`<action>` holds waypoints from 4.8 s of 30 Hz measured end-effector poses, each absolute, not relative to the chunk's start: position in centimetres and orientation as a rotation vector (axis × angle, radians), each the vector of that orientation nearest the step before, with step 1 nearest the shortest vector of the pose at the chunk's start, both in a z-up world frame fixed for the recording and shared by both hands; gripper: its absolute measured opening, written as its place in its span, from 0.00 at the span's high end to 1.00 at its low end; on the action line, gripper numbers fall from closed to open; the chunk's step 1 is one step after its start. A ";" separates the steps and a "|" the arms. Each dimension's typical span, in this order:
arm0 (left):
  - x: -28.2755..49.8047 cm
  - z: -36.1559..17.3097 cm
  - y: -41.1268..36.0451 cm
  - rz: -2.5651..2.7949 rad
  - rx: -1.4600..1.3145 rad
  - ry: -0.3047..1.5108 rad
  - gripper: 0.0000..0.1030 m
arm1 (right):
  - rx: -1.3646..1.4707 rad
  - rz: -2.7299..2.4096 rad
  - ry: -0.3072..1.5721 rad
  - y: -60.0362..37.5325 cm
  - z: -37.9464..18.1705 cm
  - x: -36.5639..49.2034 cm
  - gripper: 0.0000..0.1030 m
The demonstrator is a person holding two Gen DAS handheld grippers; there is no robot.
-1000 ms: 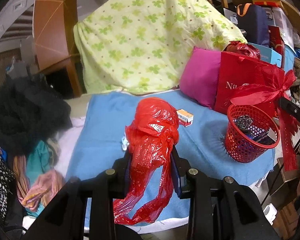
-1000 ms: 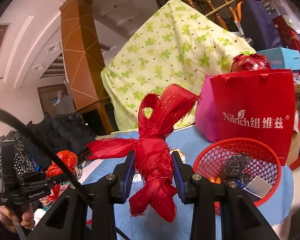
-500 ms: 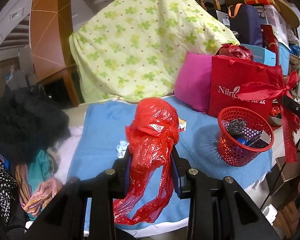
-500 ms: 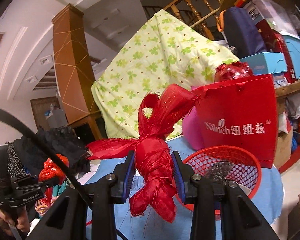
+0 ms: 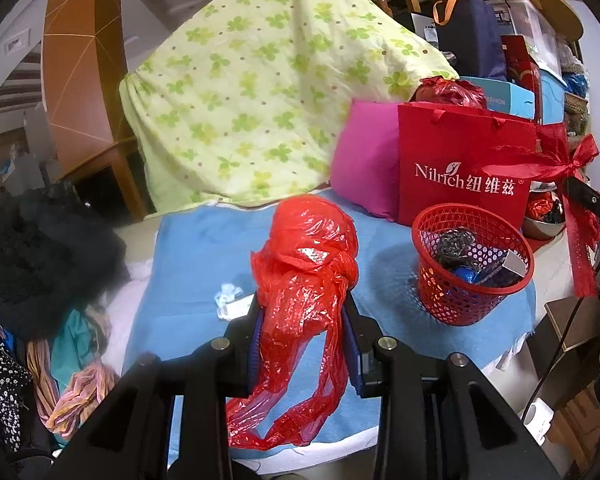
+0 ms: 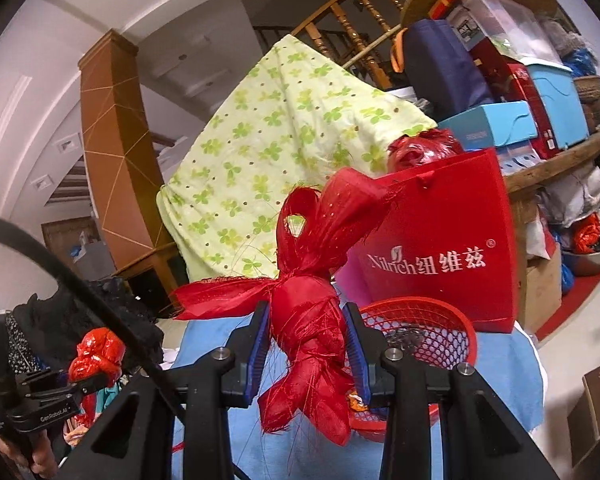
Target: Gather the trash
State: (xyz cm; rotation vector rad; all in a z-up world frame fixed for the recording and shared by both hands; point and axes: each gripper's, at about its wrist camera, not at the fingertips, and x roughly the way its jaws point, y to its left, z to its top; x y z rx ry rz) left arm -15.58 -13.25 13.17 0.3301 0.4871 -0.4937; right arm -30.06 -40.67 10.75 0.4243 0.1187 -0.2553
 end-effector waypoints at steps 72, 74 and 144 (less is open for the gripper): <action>-13.6 9.3 -16.8 -0.486 0.452 0.577 0.64 | 0.507 -0.291 0.170 -42.7 8.1 -30.8 0.62; -13.6 9.1 -17.1 -0.490 0.454 0.581 0.64 | 0.505 -0.296 0.171 -42.7 8.0 -30.9 0.62; -16.0 9.1 -33.9 -0.798 0.547 0.552 0.64 | 0.571 -0.456 0.099 -51.2 7.1 -35.0 0.62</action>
